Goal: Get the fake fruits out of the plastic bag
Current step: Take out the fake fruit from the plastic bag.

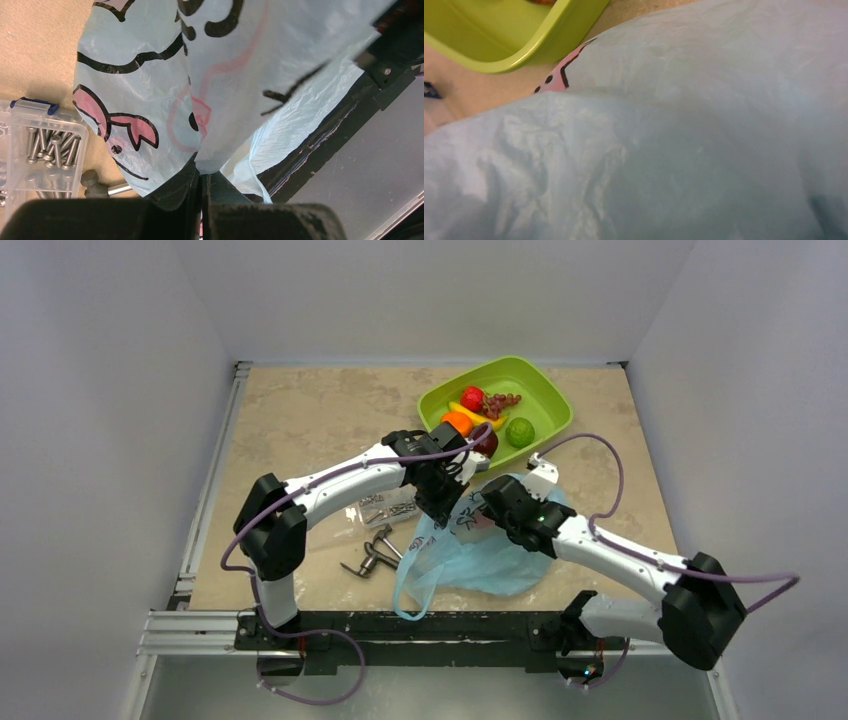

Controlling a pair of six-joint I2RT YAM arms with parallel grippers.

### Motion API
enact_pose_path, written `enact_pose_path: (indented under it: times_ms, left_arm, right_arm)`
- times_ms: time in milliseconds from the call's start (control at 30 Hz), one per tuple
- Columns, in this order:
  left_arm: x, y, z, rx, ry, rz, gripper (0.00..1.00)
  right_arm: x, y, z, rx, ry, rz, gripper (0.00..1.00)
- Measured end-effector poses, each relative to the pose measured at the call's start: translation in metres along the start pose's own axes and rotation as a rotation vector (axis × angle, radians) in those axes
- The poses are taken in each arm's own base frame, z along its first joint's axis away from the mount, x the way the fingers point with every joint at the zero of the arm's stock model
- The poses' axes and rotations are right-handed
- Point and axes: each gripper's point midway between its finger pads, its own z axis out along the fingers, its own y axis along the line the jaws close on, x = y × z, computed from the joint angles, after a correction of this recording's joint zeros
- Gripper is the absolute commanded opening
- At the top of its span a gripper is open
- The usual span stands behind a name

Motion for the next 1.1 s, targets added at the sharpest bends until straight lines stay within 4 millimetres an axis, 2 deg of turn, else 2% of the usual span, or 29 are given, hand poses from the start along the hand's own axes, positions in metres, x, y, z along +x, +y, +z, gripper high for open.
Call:
enact_pose_path:
  times_ms: [67, 267, 467, 600, 667, 733, 900, 1033, 1100]
  left_arm:
    - [0.000, 0.000, 0.000, -0.002, 0.000, 0.000, 0.00]
    - [0.001, 0.002, 0.000, -0.011, 0.002, -0.001, 0.00]
    - [0.001, 0.008, 0.000, -0.048, 0.001, -0.002, 0.00]
    - [0.000, 0.020, -0.001, -0.113, -0.007, -0.006, 0.00]
    - [-0.001, 0.024, -0.001, -0.137, -0.010, -0.012, 0.00]
    - [-0.001, 0.028, -0.002, -0.161, -0.011, -0.017, 0.00]
    - [0.000, 0.032, -0.004, -0.182, -0.007, -0.026, 0.00]
    - [0.000, 0.033, -0.005, -0.185, -0.006, -0.028, 0.00]
    - [0.000, 0.033, -0.005, -0.186, -0.006, -0.029, 0.00]
  right_arm:
    - [-0.003, 0.004, -0.013, -0.057, 0.025, -0.007, 0.13]
    - [0.000, 0.015, -0.055, -0.255, 0.140, -0.047, 0.03]
    - [0.021, 0.015, -0.091, -0.402, 0.301, -0.115, 0.01]
    - [0.037, 0.008, -0.108, -0.447, 0.407, -0.196, 0.00]
    - [0.039, 0.007, -0.115, -0.461, 0.434, -0.234, 0.00]
    - [0.035, 0.007, -0.124, -0.471, 0.454, -0.268, 0.00]
    - [0.013, 0.008, -0.150, -0.513, 0.443, -0.309, 0.00]
    - [-0.017, 0.010, -0.182, -0.585, 0.385, -0.307, 0.00]
    - [-0.041, 0.011, -0.200, -0.605, 0.334, -0.307, 0.00]
